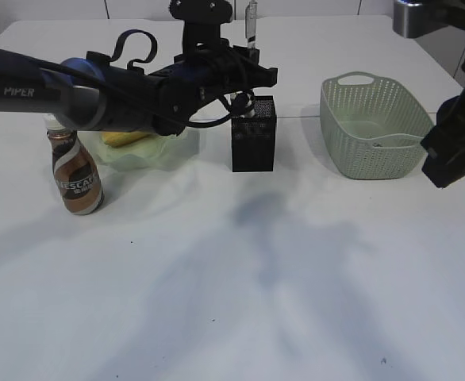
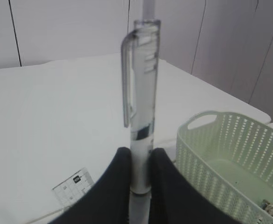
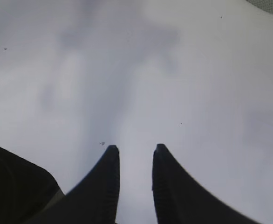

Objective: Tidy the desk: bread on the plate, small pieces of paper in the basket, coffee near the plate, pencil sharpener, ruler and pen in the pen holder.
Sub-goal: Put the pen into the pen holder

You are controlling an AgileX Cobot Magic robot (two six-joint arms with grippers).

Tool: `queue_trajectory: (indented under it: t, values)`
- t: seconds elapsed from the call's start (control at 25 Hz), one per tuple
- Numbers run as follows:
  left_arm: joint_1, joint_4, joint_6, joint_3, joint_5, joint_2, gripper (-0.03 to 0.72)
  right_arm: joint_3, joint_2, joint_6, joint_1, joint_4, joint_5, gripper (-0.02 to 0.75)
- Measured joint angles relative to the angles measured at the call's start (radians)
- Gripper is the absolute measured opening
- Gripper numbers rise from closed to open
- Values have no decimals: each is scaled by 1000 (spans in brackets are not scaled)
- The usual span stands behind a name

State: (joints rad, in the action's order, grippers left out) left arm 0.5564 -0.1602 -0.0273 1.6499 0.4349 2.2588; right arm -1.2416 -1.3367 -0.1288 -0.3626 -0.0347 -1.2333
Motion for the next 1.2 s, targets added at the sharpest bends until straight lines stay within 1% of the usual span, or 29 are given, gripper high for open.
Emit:
queue_trajectory:
  t: [0.4, 1.2]
  values:
    - [0, 0, 2, 4, 106, 63, 62, 0, 0, 0, 0, 0, 1, 213]
    - [0, 0, 2, 5, 129, 99, 75, 0, 0, 0, 0, -12, 1, 213]
